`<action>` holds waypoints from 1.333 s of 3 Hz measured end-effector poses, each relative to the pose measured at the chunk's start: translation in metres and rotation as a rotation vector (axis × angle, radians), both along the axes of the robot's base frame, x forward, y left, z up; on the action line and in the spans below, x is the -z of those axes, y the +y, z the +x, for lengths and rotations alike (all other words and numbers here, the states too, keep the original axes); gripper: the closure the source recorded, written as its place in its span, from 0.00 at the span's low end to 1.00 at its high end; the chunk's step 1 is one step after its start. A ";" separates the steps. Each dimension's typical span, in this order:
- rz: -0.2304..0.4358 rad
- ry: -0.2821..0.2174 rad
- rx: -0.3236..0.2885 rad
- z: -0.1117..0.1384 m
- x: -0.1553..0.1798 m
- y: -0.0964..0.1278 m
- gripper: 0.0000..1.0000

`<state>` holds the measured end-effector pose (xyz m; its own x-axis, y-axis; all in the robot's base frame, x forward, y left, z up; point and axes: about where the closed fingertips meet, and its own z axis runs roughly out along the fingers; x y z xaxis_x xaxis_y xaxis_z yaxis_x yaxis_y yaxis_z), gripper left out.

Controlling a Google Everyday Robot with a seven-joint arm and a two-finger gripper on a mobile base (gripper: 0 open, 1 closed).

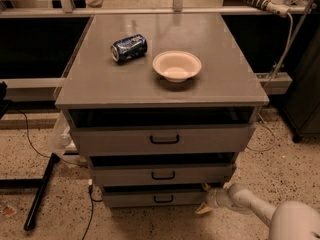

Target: Open bottom drawer

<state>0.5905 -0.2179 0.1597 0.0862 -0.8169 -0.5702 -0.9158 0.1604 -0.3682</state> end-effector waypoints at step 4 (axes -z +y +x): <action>0.020 0.032 0.009 -0.128 -0.049 -0.066 0.86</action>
Offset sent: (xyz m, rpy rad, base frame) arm -0.1151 -0.0626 0.0488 0.0035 0.0675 0.0600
